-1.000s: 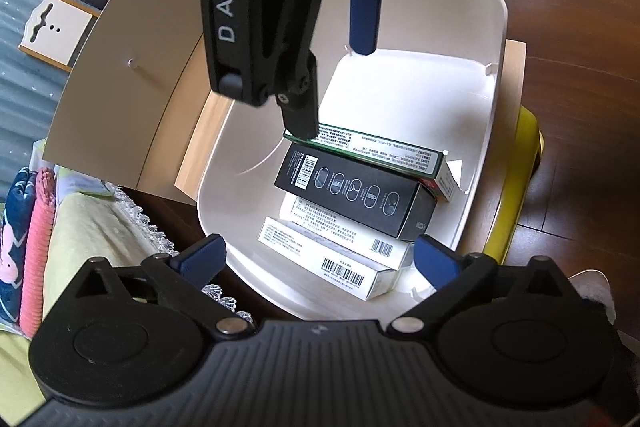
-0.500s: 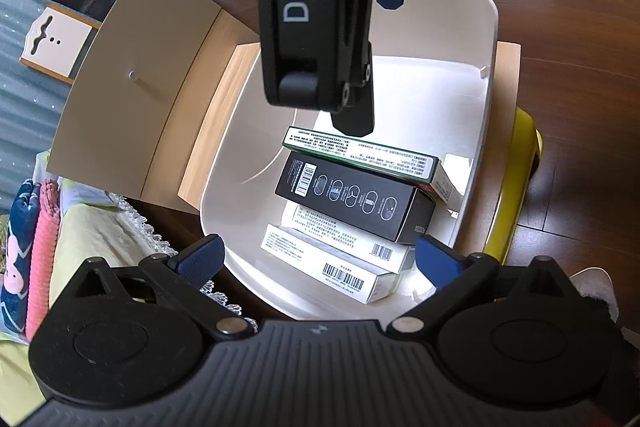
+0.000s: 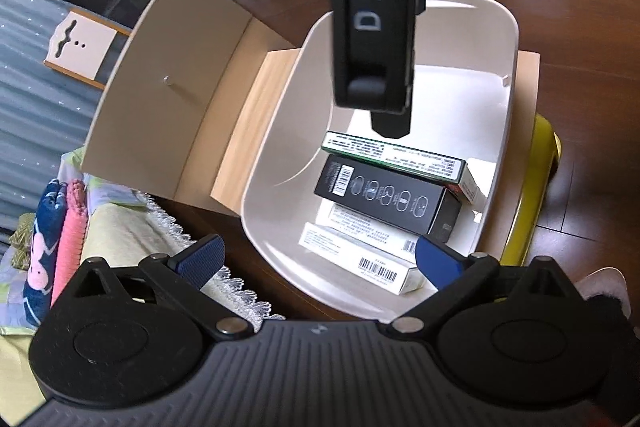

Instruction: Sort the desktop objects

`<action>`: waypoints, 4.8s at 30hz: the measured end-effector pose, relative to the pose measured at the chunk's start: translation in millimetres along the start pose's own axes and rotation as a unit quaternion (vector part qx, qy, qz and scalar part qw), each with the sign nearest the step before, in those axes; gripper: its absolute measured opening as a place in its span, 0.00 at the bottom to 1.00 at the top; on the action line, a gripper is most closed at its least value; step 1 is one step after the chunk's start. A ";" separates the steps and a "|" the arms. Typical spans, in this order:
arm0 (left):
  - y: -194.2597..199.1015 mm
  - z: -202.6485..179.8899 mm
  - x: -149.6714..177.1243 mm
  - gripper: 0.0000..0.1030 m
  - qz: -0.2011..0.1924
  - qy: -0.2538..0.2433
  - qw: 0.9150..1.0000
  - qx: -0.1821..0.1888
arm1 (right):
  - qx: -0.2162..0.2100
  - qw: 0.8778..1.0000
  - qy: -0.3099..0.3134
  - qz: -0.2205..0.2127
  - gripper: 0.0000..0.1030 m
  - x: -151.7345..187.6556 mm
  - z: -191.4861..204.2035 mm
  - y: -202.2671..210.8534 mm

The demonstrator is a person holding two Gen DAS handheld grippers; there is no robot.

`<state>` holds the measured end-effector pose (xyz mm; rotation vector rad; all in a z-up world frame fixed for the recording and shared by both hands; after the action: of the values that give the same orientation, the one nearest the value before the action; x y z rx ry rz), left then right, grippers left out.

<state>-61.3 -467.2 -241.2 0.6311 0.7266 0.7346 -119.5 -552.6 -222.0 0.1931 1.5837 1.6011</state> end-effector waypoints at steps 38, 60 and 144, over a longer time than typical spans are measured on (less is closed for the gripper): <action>134.1 105.3 66.4 0.99 0.014 0.333 0.940 -0.077 | -0.068 0.994 0.062 -0.057 0.99 -37.8 89.5 45.1; 260.1 138.0 218.4 0.99 0.083 0.482 0.846 -0.210 | -0.200 0.956 0.192 -0.098 0.99 -64.7 283.5 78.0; 259.7 209.9 542.5 0.99 0.108 0.587 0.779 -0.194 | -0.325 0.817 0.460 -0.125 0.99 -27.0 576.2 24.0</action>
<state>291.3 50.0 -122.8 -0.2321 1.5983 1.4725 255.2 -136.0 -82.5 -1.2832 1.4716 2.0298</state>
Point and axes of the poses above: each gripper's, at about its wrist camera, not at the fingertips, and y roughly against the way its jaws point, z to its left, x to its underside, the point moved 6 cm from there along -y, roughly the way its jaws point, and after that the axes turned 8 degrees about y, right-handed, at the moved point
